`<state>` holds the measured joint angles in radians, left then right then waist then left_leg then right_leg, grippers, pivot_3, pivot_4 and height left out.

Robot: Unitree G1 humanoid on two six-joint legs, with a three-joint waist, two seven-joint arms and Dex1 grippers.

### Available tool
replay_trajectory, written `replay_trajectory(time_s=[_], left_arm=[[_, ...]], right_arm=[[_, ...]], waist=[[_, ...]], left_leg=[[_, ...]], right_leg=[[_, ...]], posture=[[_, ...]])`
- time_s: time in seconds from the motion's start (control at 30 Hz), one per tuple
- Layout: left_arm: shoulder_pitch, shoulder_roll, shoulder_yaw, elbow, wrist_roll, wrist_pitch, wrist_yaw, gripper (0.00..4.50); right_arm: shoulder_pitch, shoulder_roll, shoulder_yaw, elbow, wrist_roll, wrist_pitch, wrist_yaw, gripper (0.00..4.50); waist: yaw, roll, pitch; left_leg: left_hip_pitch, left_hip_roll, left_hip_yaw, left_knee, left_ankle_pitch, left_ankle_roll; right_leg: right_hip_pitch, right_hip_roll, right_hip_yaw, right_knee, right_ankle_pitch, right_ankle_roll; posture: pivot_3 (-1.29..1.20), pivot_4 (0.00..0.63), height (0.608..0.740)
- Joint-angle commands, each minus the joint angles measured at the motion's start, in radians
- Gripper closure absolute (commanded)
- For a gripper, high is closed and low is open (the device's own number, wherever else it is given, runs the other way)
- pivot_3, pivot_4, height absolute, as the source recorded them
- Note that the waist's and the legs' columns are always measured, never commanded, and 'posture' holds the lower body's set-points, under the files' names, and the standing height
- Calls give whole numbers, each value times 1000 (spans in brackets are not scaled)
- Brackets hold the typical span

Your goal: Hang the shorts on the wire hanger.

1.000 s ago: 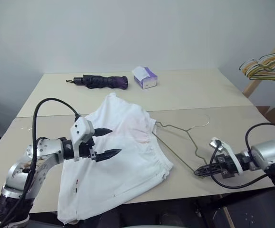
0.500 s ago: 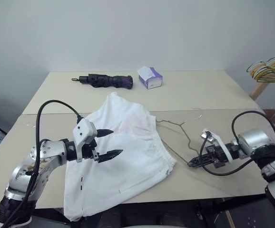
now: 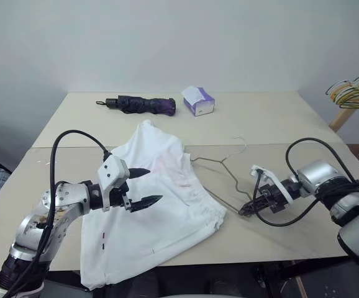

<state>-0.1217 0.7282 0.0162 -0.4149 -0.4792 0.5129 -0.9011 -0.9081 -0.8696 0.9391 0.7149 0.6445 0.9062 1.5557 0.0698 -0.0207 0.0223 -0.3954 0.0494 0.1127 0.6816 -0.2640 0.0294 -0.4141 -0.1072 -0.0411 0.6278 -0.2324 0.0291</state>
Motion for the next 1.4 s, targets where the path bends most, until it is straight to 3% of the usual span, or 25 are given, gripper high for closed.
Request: replay_trajectory(time_s=[0.03, 0.2, 0.3, 0.43, 0.57, 0.77, 1.1, 1.4], left_arm=[[-6, 0, 8, -14, 11, -31, 2, 41], [17, -3, 9, -32, 22, -35, 19, 41], [38, -7, 15, -43, 28, -40, 35, 41], [45, -14, 9, -46, 38, -47, 42, 41], [35, -22, -7, -38, 53, -56, 43, 41], [19, -15, -43, -10, 114, -77, 44, 41], [31, -34, -33, -27, 118, -69, 60, 41], [30, -18, -7, -32, 98, -63, 43, 41]], right_arm=[[-49, -64, 97, -24, 57, -77, 59, 4500], [-71, -116, 134, -13, 140, -94, 59, 4500], [-54, -181, 98, -60, 251, -50, 59, 4500], [-18, -251, 160, -201, 303, -63, 59, 4500], [-35, -203, 239, -195, 256, -79, 59, 4500], [-110, -10, 215, 109, 164, -96, 59, 4500], [-145, 67, 52, 264, 124, -142, 59, 4500], [-100, 77, -241, 241, -91, -294, 22, 4500]], waist=[[0, 0, 0], [2, 1, 0], [6, 1, 0], [19, 1, 0], [23, 2, -1], [27, 3, -1], [52, 3, -2], [51, 3, -2]], left_leg=[[-3, 0, 0, 1, 0, 0], [-6, 0, 1, 2, 0, 0], [-6, 0, 0, 3, 1, 0], [-6, 1, 0, 3, 0, 0], [-5, 2, 0, 3, 0, 0], [-7, 1, 3, 4, 0, 0], [-10, 1, 2, 8, 0, 0], [-11, 1, 2, 10, 0, 1]], right_leg=[[-3, 0, 0, 1, 0, 0], [-7, 0, 0, 3, 1, -1], [-7, 0, 0, 3, 1, -1], [-7, 0, 0, 2, 1, -1], [-8, 0, 0, 3, 1, -2], [-8, 0, 0, 3, 1, -2], [-9, 1, -2, 5, 2, -1], [-9, 1, -2, 5, 2, -1]], posture=[[160, 0, 740], [182, 0, 740], [184, 0, 740], [180, 0, 740], [175, 0, 740], [175, 0, 740], [193, 0, 740], [162, 0, 740]])
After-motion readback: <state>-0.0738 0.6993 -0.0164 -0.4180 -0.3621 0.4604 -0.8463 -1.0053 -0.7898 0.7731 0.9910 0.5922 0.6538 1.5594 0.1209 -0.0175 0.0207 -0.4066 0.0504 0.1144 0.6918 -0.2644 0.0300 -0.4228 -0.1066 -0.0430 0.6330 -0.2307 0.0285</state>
